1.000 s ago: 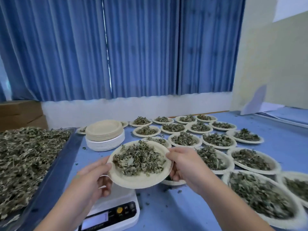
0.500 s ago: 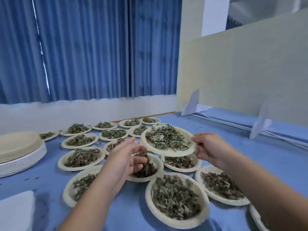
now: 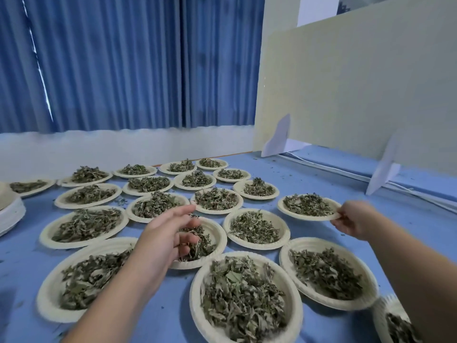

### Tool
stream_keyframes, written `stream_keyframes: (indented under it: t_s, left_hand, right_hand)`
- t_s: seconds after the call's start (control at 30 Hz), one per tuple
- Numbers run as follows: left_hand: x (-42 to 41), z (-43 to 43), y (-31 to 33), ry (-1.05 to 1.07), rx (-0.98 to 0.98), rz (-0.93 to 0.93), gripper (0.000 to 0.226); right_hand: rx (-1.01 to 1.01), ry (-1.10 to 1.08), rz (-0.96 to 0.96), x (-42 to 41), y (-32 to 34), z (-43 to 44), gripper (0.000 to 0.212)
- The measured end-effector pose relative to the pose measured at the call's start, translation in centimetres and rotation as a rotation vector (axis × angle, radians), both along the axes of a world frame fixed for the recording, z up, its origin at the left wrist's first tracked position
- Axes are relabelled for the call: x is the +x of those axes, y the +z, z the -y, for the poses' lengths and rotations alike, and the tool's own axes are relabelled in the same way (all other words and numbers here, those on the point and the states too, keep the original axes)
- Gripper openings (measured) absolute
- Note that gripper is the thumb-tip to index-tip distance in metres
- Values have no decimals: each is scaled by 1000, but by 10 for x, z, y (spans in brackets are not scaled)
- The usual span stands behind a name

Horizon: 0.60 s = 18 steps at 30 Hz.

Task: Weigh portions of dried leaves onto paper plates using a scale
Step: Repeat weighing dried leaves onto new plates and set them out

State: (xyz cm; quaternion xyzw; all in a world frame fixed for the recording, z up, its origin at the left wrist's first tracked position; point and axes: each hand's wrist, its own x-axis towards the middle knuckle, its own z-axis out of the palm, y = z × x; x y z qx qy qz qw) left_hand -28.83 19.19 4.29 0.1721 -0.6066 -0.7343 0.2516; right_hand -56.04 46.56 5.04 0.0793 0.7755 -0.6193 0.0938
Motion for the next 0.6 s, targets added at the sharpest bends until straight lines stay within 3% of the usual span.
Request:
stream_keyframes:
  t_s: [0.33,0.47,0.6]
  left_hand:
    - [-4,-2,-2,-41,-60,4,26]
    - [-2,-2,-2,-62,-82,8,26]
    - [1,-1,-1,-70,-75,4,26]
  right_hand:
    - [46,-19,70,-18,-16,22,27]
    - [59,-16,76,-17,-12,25,2]
    - [82,55,68,-11,-12,26,26]
